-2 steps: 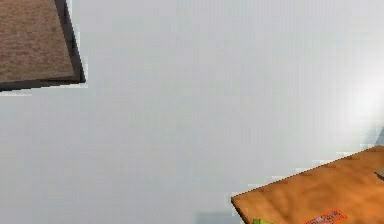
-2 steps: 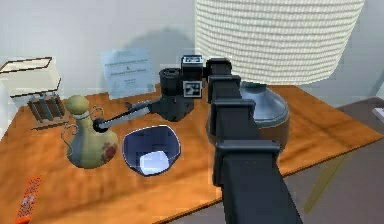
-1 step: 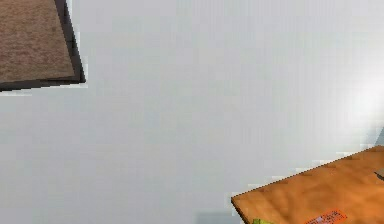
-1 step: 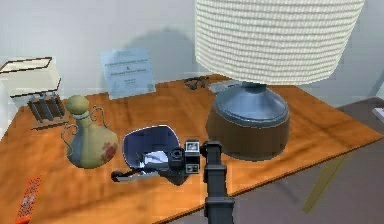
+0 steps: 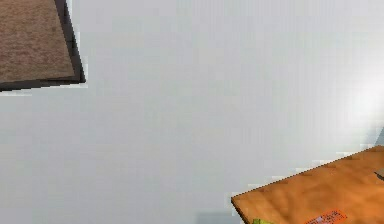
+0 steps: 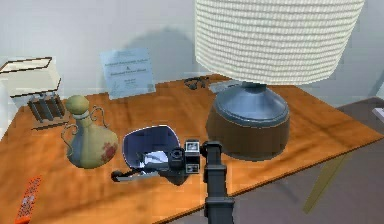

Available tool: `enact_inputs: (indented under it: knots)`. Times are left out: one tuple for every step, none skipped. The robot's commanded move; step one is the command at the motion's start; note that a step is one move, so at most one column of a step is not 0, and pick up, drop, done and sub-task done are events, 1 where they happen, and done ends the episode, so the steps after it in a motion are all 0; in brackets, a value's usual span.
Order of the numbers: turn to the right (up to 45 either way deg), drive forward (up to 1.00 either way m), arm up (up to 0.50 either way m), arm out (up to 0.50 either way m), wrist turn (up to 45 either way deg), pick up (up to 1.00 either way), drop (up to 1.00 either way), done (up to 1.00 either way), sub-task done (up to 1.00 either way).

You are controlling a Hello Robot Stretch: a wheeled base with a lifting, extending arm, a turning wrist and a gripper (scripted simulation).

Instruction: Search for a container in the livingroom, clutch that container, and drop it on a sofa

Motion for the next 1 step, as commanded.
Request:
enact_inputs:
  knots:
    - [0.0, 0.00, 0.10, 0.00, 0.0, 0.00, 0.00, 0.00, 0.00]
